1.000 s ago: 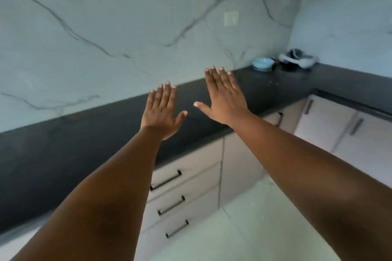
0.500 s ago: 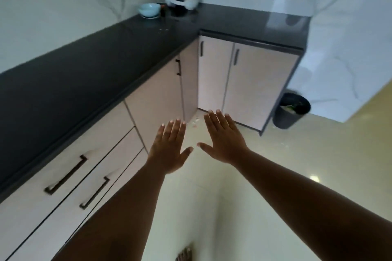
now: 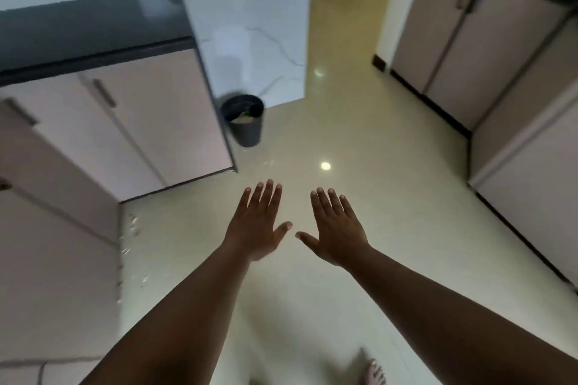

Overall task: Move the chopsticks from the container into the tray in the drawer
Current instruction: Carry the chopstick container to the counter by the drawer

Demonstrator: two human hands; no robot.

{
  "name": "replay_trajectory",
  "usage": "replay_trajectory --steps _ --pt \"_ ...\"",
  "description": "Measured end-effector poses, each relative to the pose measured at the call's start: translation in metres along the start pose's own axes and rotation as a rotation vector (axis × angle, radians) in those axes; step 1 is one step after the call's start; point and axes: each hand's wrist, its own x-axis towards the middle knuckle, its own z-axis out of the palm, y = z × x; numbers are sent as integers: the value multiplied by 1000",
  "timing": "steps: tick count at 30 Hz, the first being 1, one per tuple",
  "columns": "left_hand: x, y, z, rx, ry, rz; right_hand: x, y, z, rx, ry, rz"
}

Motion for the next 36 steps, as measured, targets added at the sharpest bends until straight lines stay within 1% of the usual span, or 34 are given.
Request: replay_trajectory --steps 5,8,11,14,20,24,28,32,36 --pt "75 110 -1 9 -16 294 -54 107 6 41 9 311" --pt "112 183 -5 13 -17 413 -95 174 7 56 42 459" --pt "145 271 -14 4 -1 525 -140 248 2 62 63 590" --pt "174 355 -24 -1 29 597 -180 314 -5 60 85 689" --pt "223 482 -50 -75 70 684 -234 422 -36 23 125 837" --pt "261 528 -67 -42 103 766 -234 472 -54 45 175 942" --pt "313 555 -84 -40 145 801 -214 517 -72 43 208 979" --pt "379 579 -105 -41 160 817 -186 571 -102 -7 244 999" --pt "453 609 -146 -58 190 836 -155 624 -143 -42 287 1074"
